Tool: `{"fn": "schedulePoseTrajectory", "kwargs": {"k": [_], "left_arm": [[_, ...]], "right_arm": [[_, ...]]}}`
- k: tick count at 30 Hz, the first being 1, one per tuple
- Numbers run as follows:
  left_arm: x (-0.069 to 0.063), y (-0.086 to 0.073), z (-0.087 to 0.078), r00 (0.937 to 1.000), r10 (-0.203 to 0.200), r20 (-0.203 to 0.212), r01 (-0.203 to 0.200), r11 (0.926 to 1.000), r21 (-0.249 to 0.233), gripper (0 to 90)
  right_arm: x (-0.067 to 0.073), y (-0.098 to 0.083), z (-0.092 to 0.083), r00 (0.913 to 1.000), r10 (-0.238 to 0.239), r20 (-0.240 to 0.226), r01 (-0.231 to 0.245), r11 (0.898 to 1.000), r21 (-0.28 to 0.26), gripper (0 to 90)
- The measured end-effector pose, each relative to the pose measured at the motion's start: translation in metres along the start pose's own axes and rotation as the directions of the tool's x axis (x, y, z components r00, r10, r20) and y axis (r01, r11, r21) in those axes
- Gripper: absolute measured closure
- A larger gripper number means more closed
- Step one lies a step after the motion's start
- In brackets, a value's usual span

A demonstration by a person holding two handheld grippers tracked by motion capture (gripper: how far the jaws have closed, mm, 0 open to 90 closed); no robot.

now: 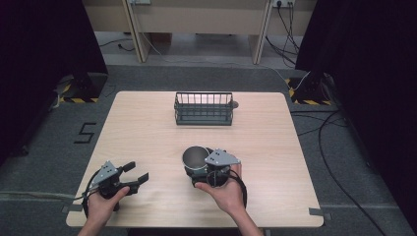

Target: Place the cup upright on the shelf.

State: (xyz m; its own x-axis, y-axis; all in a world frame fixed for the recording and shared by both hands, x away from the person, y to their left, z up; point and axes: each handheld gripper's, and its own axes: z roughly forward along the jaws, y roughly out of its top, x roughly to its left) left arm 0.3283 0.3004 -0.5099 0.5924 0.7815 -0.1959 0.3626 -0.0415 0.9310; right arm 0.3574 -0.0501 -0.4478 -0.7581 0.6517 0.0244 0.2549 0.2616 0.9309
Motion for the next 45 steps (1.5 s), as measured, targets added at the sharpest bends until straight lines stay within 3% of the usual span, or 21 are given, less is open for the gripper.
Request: {"fn": "schedulePoseTrajectory", "kwargs": {"k": [30,45], "left_arm": [[0.001,0.0,-0.001,1.0,-0.002,-0.004,0.002,1.0,-0.004,20.1],[0.001,0.001,-0.002,1.0,-0.007,-0.003,0.007,0.9999,-0.009,20.1]], "right_arm": [[-0.014,0.017,-0.007,0.9987,0.031,0.041,-0.028,0.998,-0.064,8.5],[-0.027,0.031,-0.006,0.9954,0.064,0.071,-0.056,0.993,-0.107,10.6]]}}
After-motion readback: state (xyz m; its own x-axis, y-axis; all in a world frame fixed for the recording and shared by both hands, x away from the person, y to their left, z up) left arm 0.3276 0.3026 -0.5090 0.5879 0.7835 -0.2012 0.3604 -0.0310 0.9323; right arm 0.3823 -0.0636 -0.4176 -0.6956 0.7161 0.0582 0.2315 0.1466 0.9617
